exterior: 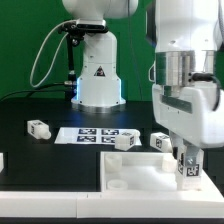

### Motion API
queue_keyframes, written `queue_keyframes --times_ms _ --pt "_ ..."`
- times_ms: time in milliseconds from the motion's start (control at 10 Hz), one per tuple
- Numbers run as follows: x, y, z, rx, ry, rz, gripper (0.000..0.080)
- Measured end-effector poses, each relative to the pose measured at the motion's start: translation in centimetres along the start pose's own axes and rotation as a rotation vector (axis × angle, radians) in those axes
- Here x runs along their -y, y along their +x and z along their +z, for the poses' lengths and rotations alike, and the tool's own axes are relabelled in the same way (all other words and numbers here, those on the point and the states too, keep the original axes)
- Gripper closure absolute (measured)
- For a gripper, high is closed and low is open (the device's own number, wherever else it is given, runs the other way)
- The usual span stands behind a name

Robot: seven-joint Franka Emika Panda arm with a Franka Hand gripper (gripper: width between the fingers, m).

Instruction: Assemble one leg

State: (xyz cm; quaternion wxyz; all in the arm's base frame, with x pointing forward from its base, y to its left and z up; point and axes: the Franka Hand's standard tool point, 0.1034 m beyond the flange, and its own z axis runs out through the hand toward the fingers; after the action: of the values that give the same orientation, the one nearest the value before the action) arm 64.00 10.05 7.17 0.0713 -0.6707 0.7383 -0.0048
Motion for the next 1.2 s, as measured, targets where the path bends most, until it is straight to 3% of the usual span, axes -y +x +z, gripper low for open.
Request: queue_keyframes --times_ms 700,1000,1100,1200 --pt "-0.1 0.2 -0.1 0.013 -0.008 0.436 0.0508" --pt "-0.2 0.2 0.0 0.008 -0.009 0.391 0.0504" --pt "-0.2 0.0 -0.1 0.010 -0.005 0.387 0.0417" --pt "-0.2 -0.9 -1.1 0.022 0.007 0.370 0.0218"
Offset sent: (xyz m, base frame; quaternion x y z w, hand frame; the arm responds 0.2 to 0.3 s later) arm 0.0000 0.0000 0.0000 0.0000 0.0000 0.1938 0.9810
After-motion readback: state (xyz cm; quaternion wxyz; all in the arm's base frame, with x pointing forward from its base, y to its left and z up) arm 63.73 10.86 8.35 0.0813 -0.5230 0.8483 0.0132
